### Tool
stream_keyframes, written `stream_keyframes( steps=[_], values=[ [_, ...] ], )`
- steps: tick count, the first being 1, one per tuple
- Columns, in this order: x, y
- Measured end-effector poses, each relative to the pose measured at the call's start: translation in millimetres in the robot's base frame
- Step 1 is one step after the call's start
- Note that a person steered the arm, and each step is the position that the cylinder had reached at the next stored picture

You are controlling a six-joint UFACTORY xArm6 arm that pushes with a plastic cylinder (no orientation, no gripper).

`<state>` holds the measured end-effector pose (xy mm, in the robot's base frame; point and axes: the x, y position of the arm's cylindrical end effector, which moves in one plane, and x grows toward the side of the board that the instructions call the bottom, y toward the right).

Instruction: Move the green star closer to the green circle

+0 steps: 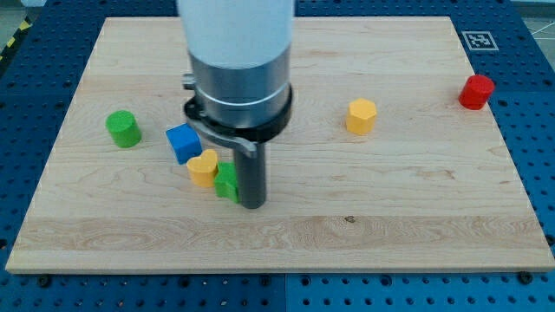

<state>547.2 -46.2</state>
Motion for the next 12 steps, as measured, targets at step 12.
stream_keyframes(
  steps=[12],
  values=[
    [59, -59]
  ],
)
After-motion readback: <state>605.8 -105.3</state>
